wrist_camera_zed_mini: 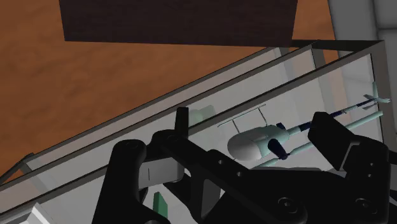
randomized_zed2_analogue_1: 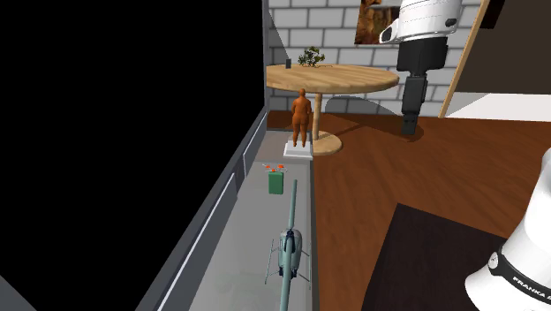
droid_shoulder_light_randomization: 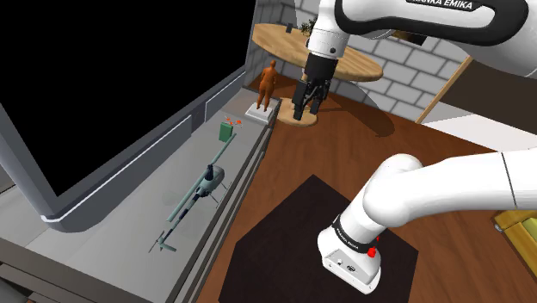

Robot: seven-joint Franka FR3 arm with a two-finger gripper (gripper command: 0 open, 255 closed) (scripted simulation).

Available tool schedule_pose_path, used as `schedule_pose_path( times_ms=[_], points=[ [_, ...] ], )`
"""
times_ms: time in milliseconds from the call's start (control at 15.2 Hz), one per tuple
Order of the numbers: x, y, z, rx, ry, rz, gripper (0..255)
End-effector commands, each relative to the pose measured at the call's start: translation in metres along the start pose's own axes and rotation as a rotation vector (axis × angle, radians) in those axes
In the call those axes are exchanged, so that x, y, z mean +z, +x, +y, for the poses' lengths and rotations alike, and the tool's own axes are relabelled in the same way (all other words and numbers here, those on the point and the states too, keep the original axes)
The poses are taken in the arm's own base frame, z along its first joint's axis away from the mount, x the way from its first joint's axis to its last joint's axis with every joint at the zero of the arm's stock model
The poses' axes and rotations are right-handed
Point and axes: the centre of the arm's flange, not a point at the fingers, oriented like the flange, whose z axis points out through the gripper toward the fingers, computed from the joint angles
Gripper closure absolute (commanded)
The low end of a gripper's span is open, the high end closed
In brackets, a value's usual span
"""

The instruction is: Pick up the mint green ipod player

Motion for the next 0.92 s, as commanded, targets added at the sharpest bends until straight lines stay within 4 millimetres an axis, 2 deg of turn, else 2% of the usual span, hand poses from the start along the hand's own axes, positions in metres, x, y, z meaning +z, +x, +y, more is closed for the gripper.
schedule_pose_path(
  times_ms=[0,858],
  points=[
    [0.0,0.0,0.0,0.0,0.0,0.0,0],
    [0.088,0.139,0.003,0.205,-0.014,0.056,0]
  ],
)
